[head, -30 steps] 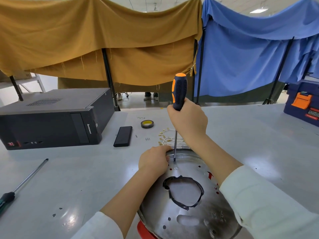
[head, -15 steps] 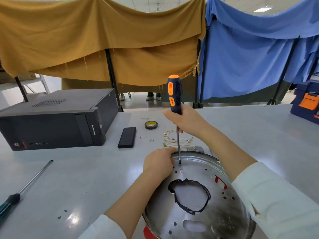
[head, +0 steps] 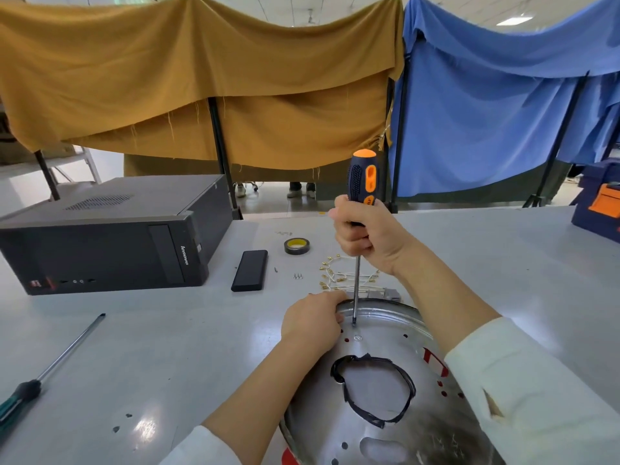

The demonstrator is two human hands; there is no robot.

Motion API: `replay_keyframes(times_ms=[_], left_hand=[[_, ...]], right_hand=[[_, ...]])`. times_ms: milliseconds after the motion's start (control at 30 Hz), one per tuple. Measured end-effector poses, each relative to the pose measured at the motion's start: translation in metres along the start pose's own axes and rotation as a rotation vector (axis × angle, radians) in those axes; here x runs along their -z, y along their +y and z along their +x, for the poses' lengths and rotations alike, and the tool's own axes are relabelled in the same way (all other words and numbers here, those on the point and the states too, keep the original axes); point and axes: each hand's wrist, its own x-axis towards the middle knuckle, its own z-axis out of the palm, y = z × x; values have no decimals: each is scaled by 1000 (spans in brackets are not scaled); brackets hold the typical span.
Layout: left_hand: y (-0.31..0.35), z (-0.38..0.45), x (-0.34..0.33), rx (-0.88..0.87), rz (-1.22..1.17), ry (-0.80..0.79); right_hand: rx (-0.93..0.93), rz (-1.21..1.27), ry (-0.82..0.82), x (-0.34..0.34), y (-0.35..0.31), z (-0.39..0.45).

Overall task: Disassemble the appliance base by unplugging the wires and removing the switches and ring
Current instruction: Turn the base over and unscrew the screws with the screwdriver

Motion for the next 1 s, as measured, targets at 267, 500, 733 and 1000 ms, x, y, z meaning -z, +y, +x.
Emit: replay_keyframes(times_ms=[267,500,733,1000], left_hand=[[-1,0,-1,-10,-7,8],[0,-1,-1,1,7,6],[-1,-1,-2,4,14,4],[-1,0,-1,3,27,-3]], right_hand=[[247,-325,570,-12,6,-7],[204,-120,285,-27,1,-4],[352,-278,545,-31,7,-9],[229,-54,225,-20,-2,-7]])
